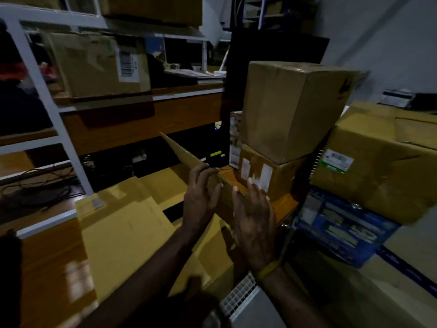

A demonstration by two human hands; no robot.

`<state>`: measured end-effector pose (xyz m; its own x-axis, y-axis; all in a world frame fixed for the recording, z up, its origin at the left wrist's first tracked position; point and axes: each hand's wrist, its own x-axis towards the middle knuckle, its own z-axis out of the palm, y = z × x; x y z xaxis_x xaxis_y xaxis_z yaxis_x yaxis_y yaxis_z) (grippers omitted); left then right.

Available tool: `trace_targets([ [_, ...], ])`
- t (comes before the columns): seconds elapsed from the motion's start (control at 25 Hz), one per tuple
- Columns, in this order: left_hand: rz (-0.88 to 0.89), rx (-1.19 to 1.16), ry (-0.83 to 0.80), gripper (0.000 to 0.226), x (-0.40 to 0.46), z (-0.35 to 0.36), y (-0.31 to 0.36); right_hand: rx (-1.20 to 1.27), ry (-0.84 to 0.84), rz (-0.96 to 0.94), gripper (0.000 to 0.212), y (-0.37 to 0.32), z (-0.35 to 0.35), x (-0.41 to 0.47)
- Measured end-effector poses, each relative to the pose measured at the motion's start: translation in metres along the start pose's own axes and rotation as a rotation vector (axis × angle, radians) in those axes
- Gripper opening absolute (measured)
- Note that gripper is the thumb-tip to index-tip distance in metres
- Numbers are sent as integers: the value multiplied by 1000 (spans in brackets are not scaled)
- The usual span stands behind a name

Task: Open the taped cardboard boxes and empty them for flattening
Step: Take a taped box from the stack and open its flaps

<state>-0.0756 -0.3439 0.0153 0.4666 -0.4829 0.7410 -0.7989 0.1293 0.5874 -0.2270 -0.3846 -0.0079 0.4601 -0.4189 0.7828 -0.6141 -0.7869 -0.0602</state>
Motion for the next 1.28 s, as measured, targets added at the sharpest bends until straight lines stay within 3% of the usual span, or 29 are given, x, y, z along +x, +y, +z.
trace_targets([
  [0.08, 45, 6, -50, 50, 2, 21, 0, -167, -116, 0, 75, 10, 2, 3],
  [0.2, 118, 37, -200, 67, -5, 44, -5, -230, -221, -12, 89, 32, 12, 5],
  [0.4, 93, 236, -537, 66, -13, 66, -24, -267, -385, 60, 94, 50, 29, 8],
  [0.6, 46, 432, -756, 60, -17, 76, -44, -226, -579, 154, 88, 70, 53, -2],
  [0.8, 13, 432, -762, 50, -18, 77, -49, -159, -702, 213, 58, 77, 59, -8],
  [1.0, 18, 513, -754, 38, -20, 82, -51, -6, -659, 140, 31, 80, 58, -6],
  [1.28, 67, 730, -735, 26, -22, 85, -46, 96, -820, 104, 28, 81, 63, 0],
])
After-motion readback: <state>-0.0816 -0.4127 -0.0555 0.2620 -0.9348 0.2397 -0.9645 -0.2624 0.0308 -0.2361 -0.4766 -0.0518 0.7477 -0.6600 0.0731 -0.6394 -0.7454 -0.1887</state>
